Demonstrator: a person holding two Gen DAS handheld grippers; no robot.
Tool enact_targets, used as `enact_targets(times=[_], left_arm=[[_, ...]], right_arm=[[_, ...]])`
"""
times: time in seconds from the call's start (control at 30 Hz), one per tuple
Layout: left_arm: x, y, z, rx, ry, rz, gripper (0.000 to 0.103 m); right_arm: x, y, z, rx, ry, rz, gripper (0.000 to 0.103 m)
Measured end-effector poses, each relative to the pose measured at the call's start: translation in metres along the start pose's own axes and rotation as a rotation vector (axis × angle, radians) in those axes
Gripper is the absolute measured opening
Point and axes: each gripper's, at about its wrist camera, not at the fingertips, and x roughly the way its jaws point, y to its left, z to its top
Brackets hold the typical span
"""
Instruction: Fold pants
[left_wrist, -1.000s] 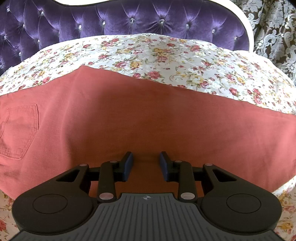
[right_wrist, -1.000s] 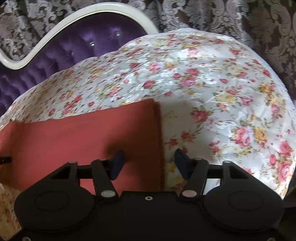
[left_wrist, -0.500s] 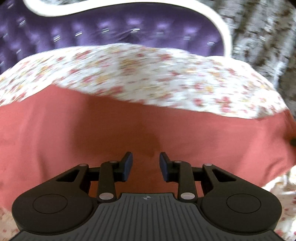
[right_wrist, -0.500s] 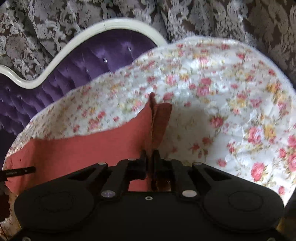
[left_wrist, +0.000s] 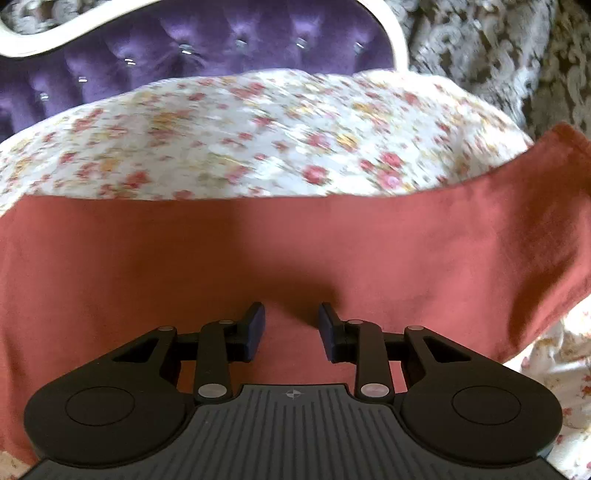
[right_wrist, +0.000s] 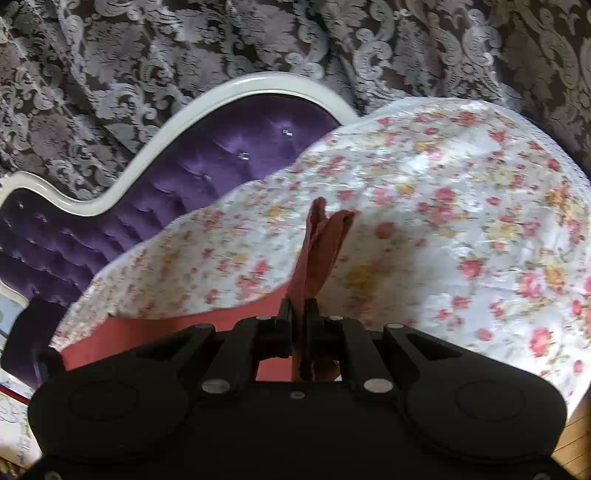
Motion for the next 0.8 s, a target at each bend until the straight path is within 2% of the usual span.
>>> enact_targets(times=[0.1,0.2,0.47,0.67,0.8], left_arm=[[-0.014,0.025,-0.003,-0.007,-0.031,0.079,0.031],[-0.028,0.061,-0.010,-0.039,-0.043,0.126,0.031],[-0.065,0.153,-0.028,-0.163,-0.085,0.240,0.031],[-0.093,0.206,-0.046,-0.275,-0.104,0.300,0.031],[-0.099,0.227,-0.056,-0.314,-0.092,0.330,0.031]], right_arm=[[-0.001,0.033,0.000,-0.023,-0.009,0.049,0.014],[0.005,0.072,0.000,-0.051,-0.003,0.131,0.014],[0.057,0.187,-0.020,-0.151,0.072,0.346,0.014],[0.122,0.250,-0.058,-0.209,0.193,0.408,0.014],[0.163,0.270,-0.088,-0.229,0.284,0.411,0.014]])
